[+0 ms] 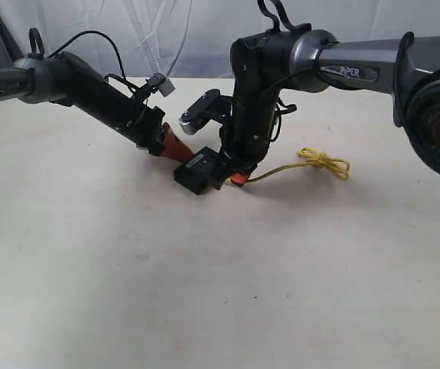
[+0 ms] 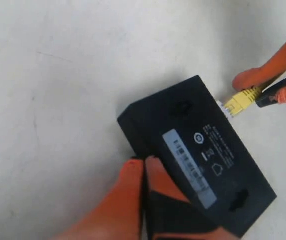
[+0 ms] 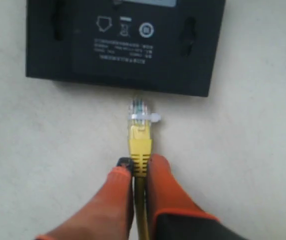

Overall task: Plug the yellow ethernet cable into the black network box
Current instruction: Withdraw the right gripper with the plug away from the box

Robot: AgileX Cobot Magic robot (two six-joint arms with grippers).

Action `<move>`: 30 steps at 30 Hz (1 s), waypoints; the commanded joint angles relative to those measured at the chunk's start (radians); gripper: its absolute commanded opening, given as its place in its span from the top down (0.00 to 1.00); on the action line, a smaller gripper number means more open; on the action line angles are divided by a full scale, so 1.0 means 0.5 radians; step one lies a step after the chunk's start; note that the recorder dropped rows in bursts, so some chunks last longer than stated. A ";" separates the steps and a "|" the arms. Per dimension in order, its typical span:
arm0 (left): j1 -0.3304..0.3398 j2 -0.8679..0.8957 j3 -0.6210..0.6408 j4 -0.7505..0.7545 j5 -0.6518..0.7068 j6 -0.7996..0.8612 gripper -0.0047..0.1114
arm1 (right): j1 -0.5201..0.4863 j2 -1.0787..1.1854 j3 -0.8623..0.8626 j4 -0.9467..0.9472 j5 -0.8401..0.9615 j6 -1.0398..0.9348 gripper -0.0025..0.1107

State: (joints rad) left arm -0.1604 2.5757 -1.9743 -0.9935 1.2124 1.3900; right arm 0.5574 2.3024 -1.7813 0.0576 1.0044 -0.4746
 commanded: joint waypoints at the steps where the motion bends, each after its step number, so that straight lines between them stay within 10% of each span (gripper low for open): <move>1: 0.001 0.003 0.006 -0.044 0.017 -0.009 0.96 | 0.002 -0.013 0.013 -0.012 0.129 0.005 0.98; 5: 0.001 0.003 0.006 -0.044 0.017 -0.009 0.96 | 0.002 -0.013 0.032 -0.007 0.178 0.005 0.87; 11: 0.001 0.003 0.006 -0.044 0.017 -0.044 0.96 | 0.002 -0.038 0.045 0.041 0.218 0.005 0.41; 22: 0.001 0.003 0.006 -0.044 0.017 -0.047 0.96 | -0.221 -0.197 0.209 0.592 0.277 -1.086 0.52; 30: 0.001 0.003 0.006 -0.044 0.017 -0.047 0.96 | -0.188 -0.193 0.281 0.578 0.029 -1.084 0.52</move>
State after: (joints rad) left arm -0.1604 2.5757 -1.9743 -0.9935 1.2124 1.3686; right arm 0.4355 2.2092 -1.6479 0.3755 1.0460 -1.0030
